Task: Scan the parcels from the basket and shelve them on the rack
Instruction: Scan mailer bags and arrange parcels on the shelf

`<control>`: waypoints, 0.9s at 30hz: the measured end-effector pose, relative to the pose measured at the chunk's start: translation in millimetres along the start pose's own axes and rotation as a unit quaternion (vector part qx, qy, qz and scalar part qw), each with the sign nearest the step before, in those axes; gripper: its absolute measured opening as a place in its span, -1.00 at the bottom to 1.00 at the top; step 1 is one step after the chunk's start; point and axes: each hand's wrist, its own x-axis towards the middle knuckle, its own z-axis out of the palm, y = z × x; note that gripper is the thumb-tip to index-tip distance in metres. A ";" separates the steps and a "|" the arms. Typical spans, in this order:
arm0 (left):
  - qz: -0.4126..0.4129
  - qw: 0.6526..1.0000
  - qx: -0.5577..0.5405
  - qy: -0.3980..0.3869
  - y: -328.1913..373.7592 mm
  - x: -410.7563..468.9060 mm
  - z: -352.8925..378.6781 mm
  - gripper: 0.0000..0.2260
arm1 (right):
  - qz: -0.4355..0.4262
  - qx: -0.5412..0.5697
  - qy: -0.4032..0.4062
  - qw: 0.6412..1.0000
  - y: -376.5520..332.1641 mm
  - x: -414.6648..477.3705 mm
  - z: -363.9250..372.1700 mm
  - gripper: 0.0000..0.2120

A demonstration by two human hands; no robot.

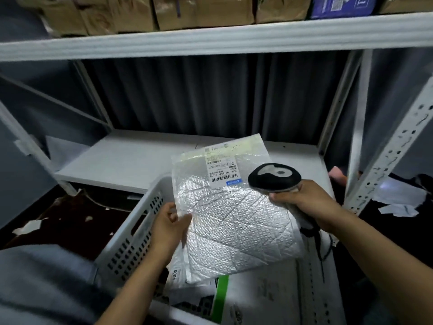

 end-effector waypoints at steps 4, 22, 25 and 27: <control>0.013 0.998 0.031 0.052 -10.1 1.0 -6.9 -0.85 | 0.012 -0.010 0.024 1.000 2.2 1.9 11.2 -0.83; -0.014 0.988 0.043 0.149 -43.7 20.9 -12.5 -0.77 | 0.045 0.021 -0.062 0.997 -12.2 35.5 11.4 -0.85; -0.007 0.989 0.045 0.140 -44.5 20.0 -11.2 -0.79 | 0.044 0.021 -0.064 0.997 -12.7 32.6 8.2 -0.83; -0.006 0.991 0.033 0.133 -44.8 19.0 -9.9 -0.81 | 0.043 0.023 -0.063 0.997 -12.3 30.7 7.2 -0.83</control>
